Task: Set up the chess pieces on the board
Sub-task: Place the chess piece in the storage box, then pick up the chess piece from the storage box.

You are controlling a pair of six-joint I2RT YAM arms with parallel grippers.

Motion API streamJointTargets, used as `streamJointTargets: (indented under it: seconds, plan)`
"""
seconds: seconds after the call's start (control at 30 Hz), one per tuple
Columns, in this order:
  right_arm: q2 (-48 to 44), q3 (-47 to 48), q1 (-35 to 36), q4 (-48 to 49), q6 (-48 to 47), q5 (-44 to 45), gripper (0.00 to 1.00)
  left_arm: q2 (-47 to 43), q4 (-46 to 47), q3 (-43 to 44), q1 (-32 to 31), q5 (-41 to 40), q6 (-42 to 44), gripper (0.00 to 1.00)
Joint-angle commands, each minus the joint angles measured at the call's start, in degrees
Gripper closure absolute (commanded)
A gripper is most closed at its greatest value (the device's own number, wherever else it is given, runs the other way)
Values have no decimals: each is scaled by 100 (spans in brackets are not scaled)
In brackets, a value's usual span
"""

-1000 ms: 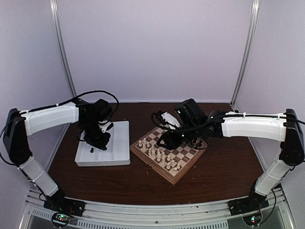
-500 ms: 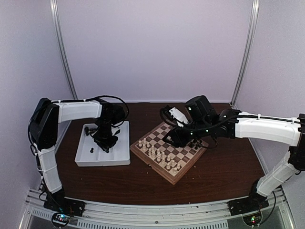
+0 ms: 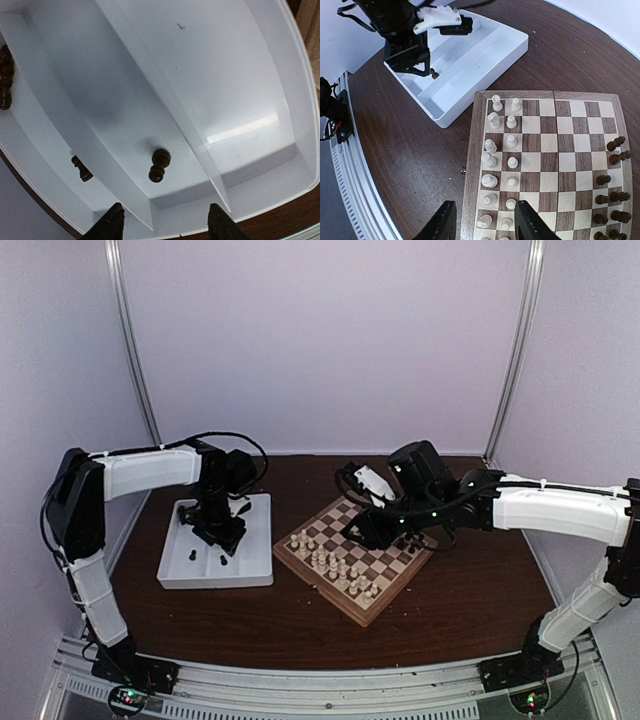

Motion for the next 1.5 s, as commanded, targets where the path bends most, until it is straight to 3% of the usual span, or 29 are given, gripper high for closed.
streamJointTargets:
  seconds: [0.0, 0.1, 0.3, 0.47, 1.13, 1.43, 1.47]
  plan:
    - [65, 181, -7, -68, -25, -16, 57, -1013, 577, -363, 43, 103, -140, 43]
    - [82, 170, -6, 19, 8, -55, 57, -1432, 1094, -908, 43, -145, -421, 50]
    - [136, 149, 6, 158, 77, -110, 58, -2609, 3081, -2744, 43, 287, -1009, 50]
    - [154, 77, 16, 274, 187, -147, 60, -2850, 3877, -3326, 38, 388, -1450, 54]
    - [47, -35, 20, 327, 256, -110, 61, -1674, 3819, -3000, 43, -475, -1217, 71]
    - [58, -3, 20, 289, 229, -87, 61, -1432, 3759, -2870, 43, -468, -1161, 81]
    - [57, -3, 20, 284, 229, -85, 61, -1433, 3766, -2862, 43, -449, -1156, 86]
